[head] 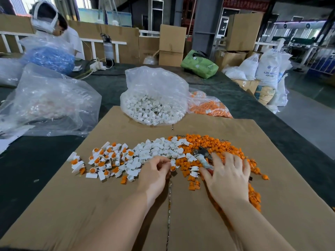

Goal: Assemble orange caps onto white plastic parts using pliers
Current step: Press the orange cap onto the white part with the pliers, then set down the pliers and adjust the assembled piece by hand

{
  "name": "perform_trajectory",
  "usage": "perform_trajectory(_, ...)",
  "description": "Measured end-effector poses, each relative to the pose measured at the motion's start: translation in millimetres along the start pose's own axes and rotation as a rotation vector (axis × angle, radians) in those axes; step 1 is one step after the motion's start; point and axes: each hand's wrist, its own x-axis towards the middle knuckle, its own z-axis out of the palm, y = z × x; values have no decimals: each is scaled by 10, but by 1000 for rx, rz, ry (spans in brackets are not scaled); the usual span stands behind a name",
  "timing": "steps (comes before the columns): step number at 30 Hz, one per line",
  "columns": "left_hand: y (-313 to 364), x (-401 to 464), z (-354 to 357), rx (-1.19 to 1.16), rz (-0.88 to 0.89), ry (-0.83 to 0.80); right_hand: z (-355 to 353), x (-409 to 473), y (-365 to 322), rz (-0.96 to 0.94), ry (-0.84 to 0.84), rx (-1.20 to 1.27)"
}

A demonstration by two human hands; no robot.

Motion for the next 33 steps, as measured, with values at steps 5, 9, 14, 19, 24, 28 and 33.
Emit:
perform_trajectory(5, 25, -5, 26, 44, 47, -16, 40, -113, -324, -316, 267, 275)
perform_trajectory(9, 19, -18, 11, 78, 84, -41, 86, -158, -416, -319, 205, 356)
perform_trajectory(14, 6, -60, -3, 52, 61, -94, 69, -141, -434, -260, 189, 364)
perform_trajectory(19, -20, -100, 36, 96, 121, -147, 44, -136, -413, -270, 212, 376)
perform_trajectory(24, -35, -100, 25, 138, 176, -102, 64, -142, -268, -269, 206, 301)
perform_trajectory(28, -39, -117, 22, 164, 189, -95, 52, -126, -117, -235, 201, 205)
perform_trajectory(33, -28, -109, 45, 157, 178, -110, 35, -155, -265, -289, 221, 340)
